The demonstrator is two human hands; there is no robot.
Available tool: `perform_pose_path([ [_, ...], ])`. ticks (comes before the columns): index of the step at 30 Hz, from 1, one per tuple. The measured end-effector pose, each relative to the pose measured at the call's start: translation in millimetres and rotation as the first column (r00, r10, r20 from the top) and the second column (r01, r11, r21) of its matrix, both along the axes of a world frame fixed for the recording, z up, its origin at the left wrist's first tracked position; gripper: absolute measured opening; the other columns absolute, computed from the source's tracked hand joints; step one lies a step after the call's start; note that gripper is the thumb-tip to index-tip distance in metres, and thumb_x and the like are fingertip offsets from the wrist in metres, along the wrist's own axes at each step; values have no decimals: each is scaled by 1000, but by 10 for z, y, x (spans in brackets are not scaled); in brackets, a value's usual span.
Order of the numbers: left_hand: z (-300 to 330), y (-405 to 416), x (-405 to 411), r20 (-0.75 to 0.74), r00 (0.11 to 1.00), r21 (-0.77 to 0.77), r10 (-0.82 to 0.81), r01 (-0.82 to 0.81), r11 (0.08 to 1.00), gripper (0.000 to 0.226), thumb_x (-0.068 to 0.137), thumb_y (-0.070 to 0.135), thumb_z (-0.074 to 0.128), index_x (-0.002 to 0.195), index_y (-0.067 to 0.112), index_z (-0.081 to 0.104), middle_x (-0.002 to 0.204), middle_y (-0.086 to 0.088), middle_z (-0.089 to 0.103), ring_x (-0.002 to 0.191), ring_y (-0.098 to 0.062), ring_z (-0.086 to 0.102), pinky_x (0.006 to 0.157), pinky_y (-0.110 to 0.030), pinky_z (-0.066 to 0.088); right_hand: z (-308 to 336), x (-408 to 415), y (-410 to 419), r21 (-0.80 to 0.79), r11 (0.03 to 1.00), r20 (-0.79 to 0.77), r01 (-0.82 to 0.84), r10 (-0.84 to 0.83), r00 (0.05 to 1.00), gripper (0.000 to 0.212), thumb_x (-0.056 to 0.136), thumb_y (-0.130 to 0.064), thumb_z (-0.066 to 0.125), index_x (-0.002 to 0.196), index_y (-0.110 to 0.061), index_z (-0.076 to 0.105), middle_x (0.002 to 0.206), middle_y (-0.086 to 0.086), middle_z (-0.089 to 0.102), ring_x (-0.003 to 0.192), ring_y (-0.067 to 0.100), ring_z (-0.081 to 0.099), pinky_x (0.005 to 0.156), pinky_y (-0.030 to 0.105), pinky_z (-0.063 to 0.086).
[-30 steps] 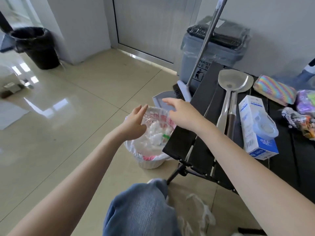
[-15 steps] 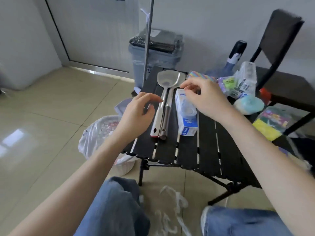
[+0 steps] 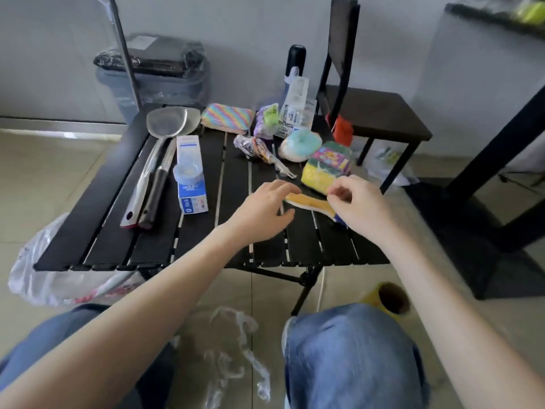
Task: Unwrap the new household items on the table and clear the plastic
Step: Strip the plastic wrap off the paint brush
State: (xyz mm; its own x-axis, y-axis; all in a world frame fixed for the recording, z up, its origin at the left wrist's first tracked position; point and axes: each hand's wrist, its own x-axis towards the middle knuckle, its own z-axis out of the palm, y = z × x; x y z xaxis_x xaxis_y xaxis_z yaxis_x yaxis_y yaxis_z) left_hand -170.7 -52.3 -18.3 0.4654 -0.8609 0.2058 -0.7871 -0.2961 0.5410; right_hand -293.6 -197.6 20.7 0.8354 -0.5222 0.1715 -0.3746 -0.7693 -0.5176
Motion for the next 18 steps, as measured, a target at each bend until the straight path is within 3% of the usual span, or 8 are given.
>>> perform_pose_path([
  [5, -96, -409, -39, 204, 978, 146, -51, 21, 989, 52, 94, 30, 53, 143, 20, 40, 148, 0, 42, 139, -20, 32, 111, -36, 24, -292, -136, -218, -62, 998, -167, -19, 9, 986, 44, 86, -26, 69, 126, -15, 56, 126, 2, 54, 115, 23, 51, 87, 31, 39],
  [7, -135, -491, -13, 249, 968, 188, -40, -8, 982, 50, 95, 33, 52, 143, 23, 40, 143, 0, 46, 136, -22, 35, 110, -36, 23, -369, -162, -249, -54, 998, -202, -19, 8, 979, 46, 89, -24, 65, 132, -18, 50, 131, 2, 51, 119, 25, 48, 92, 34, 38],
  [10, -169, -513, 21, 303, 953, 108, -2, -32, 994, 36, 95, 34, 52, 130, 25, 55, 124, -1, 57, 121, -23, 48, 108, -35, 24, -424, -168, -259, -122, 992, -208, -22, -4, 978, 46, 91, -17, 60, 134, -22, 45, 128, 3, 47, 119, 28, 43, 97, 44, 38],
  [12, -138, -463, 49, 296, 955, 19, 4, -10, 1000, 29, 94, 30, 55, 121, 23, 62, 112, -3, 60, 108, -25, 54, 97, -33, 33, -404, -160, -248, -171, 984, -216, -55, 17, 976, 46, 92, -20, 60, 134, -24, 44, 127, 1, 48, 119, 27, 42, 96, 44, 36],
  [15, -53, -304, 138, 241, 970, -77, 17, 1, 997, 26, 93, 25, 58, 118, 19, 65, 104, -4, 62, 98, -25, 56, 80, -34, 42, -305, -122, -209, -194, 977, -102, -87, 68, 992, 40, 93, -23, 61, 131, -24, 50, 131, -3, 53, 122, 23, 46, 97, 42, 33],
  [18, 57, -128, 193, 46, 994, -188, 101, -90, 978, 26, 95, 21, 57, 119, 16, 65, 102, 0, 62, 92, -19, 58, 78, -24, 43, -191, -40, -127, -329, 943, 226, 41, 36, 973, 41, 88, -21, 67, 128, -14, 56, 137, 4, 52, 128, 25, 46, 106, 54, 31],
])
